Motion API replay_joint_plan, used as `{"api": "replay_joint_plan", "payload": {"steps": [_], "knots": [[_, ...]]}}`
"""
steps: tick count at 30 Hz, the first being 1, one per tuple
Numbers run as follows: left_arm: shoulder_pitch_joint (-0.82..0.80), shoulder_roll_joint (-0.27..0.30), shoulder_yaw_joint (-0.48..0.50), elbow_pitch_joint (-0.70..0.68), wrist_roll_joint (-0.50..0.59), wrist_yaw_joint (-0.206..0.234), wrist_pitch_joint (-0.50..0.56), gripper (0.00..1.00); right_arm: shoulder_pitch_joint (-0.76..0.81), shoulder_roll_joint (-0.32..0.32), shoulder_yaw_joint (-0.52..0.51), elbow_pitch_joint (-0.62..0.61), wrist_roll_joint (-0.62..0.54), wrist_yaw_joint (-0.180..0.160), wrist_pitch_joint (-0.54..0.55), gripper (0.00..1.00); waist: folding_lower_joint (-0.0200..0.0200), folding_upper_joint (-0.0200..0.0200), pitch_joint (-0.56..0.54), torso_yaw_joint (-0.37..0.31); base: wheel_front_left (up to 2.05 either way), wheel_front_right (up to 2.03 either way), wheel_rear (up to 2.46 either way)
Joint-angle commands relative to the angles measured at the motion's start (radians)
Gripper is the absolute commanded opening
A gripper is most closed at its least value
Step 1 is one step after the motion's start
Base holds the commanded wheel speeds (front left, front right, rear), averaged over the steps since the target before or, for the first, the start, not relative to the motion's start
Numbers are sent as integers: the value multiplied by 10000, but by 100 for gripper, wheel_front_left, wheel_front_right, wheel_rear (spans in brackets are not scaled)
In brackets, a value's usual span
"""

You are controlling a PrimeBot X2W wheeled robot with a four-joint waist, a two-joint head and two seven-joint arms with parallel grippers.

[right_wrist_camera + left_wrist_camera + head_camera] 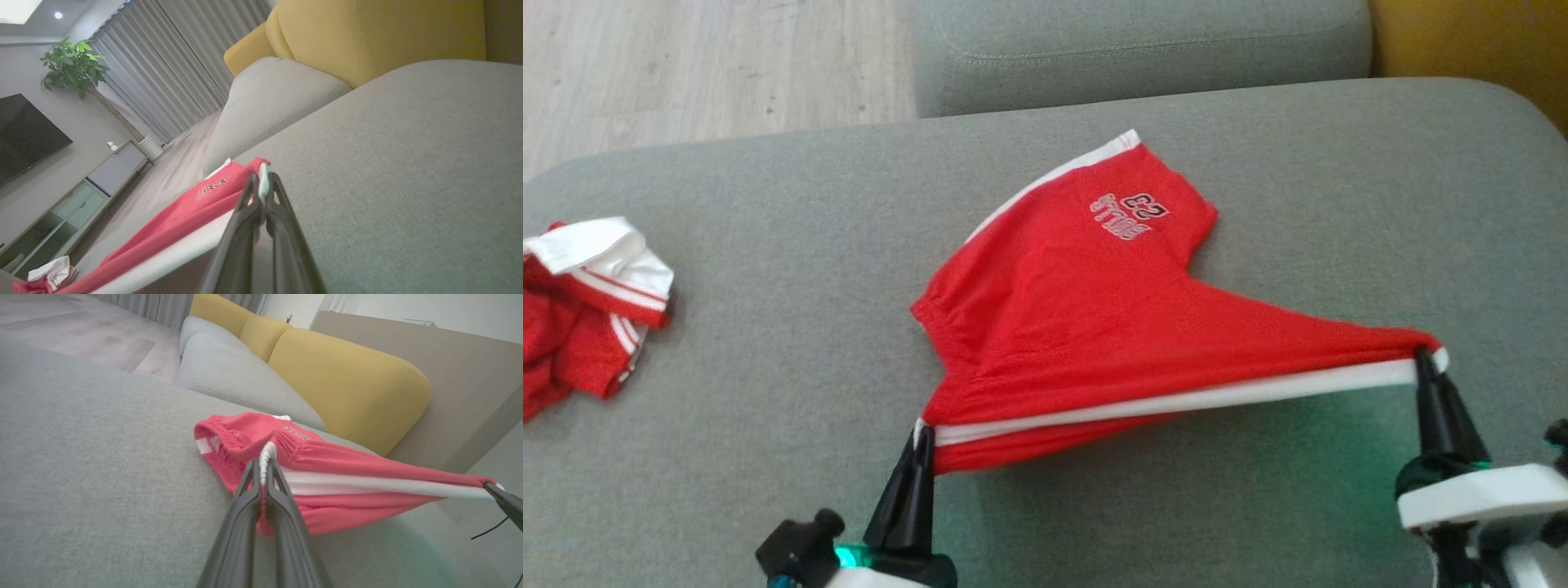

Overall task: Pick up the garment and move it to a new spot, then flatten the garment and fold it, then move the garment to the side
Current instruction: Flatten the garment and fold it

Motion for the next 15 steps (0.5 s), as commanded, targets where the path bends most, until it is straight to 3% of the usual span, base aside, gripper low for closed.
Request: {"api": "replay_joint_plan", "payload": {"steps": [1,8,15], "knots": [[-294,225,507,-367,91,34,-119,0,-330,-259,-385,-505,-45,-11,-53,0,4,-1,14,95,0,0,0],[-1500,224,155,-383,-211,34,-120,0,-1399,-39,-722,-966,-818,-11,625,0,4,-1,695,564,0,0,0],[-3601,224,-654,538,-471,33,-120,0,-4145,28,-645,-44,-1900,-11,1430,0,4,-1,1909,1215,0,0,0]]}}
